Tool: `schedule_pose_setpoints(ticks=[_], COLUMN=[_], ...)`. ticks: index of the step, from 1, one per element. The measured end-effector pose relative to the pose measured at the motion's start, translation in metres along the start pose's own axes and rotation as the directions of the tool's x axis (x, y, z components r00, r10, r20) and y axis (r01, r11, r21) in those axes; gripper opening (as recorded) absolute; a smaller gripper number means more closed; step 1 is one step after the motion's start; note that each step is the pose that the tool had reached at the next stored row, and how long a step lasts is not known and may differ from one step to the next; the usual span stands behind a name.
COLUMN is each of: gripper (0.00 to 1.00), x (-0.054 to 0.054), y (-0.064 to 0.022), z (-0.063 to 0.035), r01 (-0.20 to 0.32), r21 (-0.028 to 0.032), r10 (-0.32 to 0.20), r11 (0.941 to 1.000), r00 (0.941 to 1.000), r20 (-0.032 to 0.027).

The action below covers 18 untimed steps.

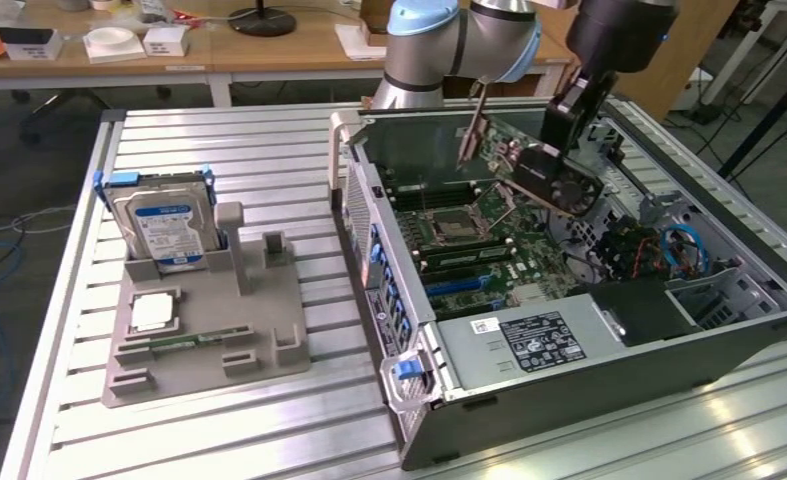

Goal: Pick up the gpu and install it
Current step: 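Insert the gpu into the slot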

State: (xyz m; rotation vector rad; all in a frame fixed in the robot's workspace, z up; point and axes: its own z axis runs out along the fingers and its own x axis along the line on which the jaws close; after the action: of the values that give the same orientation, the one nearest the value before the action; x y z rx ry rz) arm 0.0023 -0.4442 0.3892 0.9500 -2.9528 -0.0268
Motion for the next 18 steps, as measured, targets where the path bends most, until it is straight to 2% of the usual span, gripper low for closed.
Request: schedule_pose_setpoints(ticks=[4,8,13,18], gripper=[0.26,0.26,0.26,0.26], x=[0.0,0.0,0.0,0.0], y=[0.0,-0.0001,-0.0002,-0.0003], z=[0.0015,0.0035,0.007,0.0104], r01=[0.073,0.144,0.234,0.319], r21=[0.0029,0.005,0.0075,0.0096], r10=[-0.073,-0.144,-0.234,-0.319], r11=[0.9973,0.9895,0.9722,0.9478], r00=[0.9973,0.9895,0.9722,0.9478], r20=[-0.0026,-0.0049,-0.0081,-0.0113])
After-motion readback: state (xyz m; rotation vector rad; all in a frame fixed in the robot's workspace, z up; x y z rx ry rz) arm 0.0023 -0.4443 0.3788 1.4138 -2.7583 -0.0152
